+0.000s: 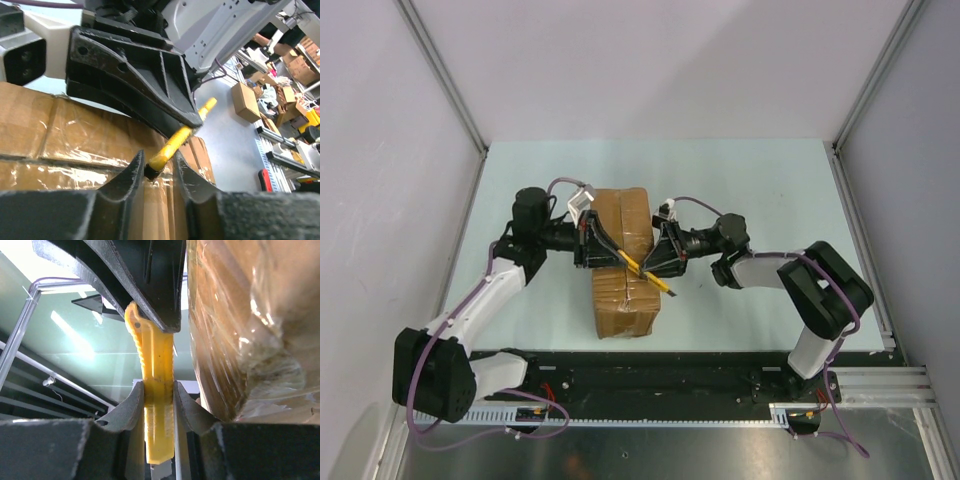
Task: Unpack the express box
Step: Cut the express box at the center of the board.
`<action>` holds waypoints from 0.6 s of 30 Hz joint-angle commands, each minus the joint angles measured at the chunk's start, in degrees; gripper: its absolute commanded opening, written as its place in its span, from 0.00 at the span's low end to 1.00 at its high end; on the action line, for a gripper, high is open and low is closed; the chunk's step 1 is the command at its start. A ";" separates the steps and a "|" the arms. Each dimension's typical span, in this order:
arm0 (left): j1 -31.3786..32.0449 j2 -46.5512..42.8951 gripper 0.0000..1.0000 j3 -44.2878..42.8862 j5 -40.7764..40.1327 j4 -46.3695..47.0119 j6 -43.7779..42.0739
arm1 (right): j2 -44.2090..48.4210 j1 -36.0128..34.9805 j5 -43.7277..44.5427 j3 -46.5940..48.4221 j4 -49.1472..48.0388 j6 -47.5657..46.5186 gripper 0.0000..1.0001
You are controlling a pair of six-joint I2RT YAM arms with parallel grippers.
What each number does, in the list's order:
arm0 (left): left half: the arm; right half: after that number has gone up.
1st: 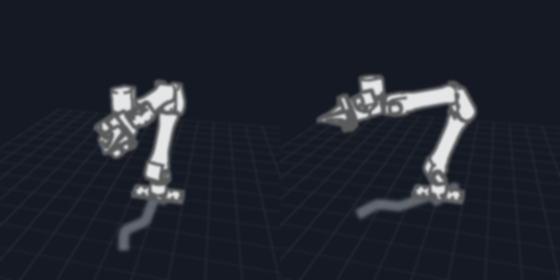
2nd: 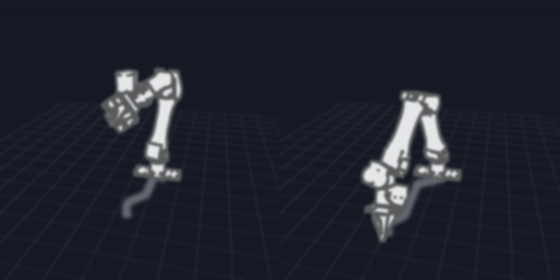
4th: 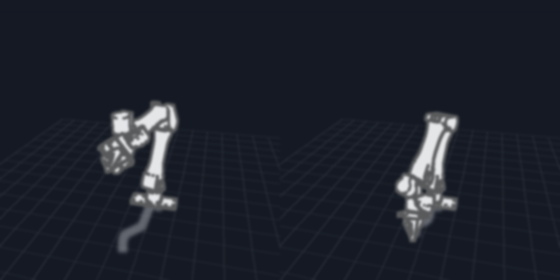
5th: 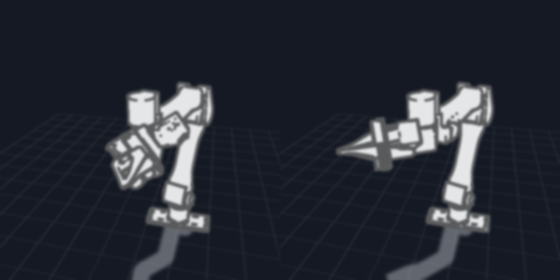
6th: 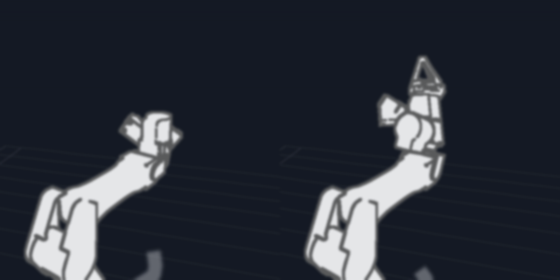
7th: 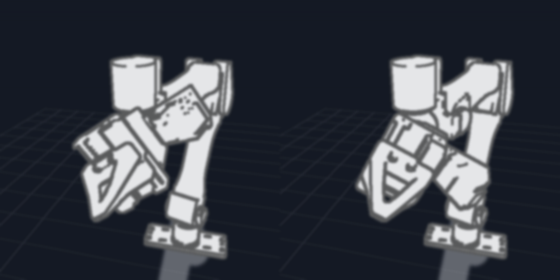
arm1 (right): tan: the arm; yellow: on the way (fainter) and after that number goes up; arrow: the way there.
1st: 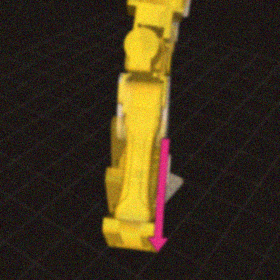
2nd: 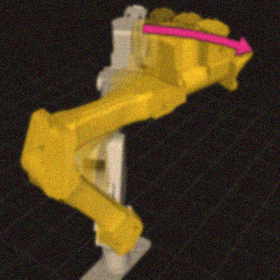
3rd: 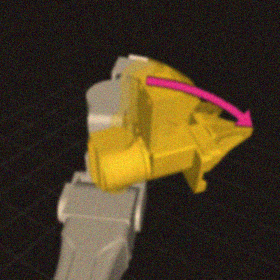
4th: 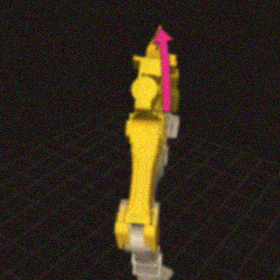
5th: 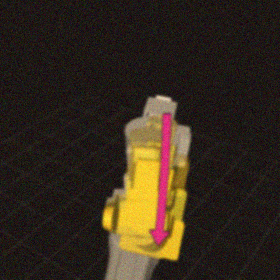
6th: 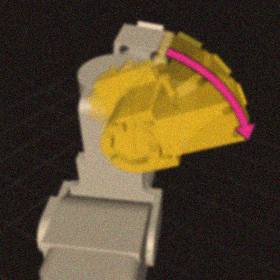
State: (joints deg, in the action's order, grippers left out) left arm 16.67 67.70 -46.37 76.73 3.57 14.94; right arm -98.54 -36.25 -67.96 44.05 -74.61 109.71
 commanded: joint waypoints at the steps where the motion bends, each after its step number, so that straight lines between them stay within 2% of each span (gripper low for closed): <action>1: 0.56 -1.70 0.16 0.31 1.67 -0.06 -0.61 | -1.13 -0.31 2.13 1.30 -6.95 2.79 0.00; 2: 0.56 -1.70 0.05 0.05 1.15 0.03 -0.53 | -1.21 -0.31 2.22 1.30 -7.04 2.79 0.00; 3: 0.56 -1.70 0.00 -0.04 0.97 0.03 -0.44 | -1.21 -0.23 2.22 1.30 -7.04 2.79 0.00; 4: 0.65 -1.70 0.00 -0.21 0.88 0.03 -0.35 | -1.21 -0.31 2.48 1.30 -7.13 2.79 0.03; 6: 0.65 -1.70 0.00 -0.30 0.70 0.12 -0.35 | -1.04 0.12 3.18 1.30 -7.65 2.96 0.17; 7: 0.56 -1.78 0.00 -0.21 0.70 0.12 -0.35 | -0.95 0.39 3.54 1.30 -7.83 2.88 0.34; 8: 0.65 -1.70 0.00 0.05 0.79 0.12 -0.35 | -0.78 0.65 3.80 1.30 -7.83 2.70 0.42; 9: 0.56 -1.78 0.00 0.23 0.62 0.12 -0.35 | -0.34 0.83 4.24 1.30 -7.83 2.53 0.47; 10: 0.56 -1.78 0.00 0.40 0.79 0.12 -0.35 | -0.07 1.35 4.50 1.30 -7.83 2.26 0.57; 13: 0.56 -2.22 0.00 1.28 -0.08 0.29 -0.35 | 1.33 2.58 4.94 1.30 -6.26 -0.54 0.75; 16: 0.47 -3.01 0.00 2.33 -3.23 0.38 0.53 | 3.96 3.90 6.08 1.30 -1.08 -5.55 0.83; 18: 0.21 -3.45 0.00 3.12 -5.26 0.47 2.02 | 6.07 5.66 7.75 1.30 6.90 -12.54 0.84</action>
State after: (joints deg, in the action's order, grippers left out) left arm 17.02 66.50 -44.60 74.87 3.29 15.14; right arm -97.27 -32.97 -63.75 44.38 -75.64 108.25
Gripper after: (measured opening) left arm 0.068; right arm 0.821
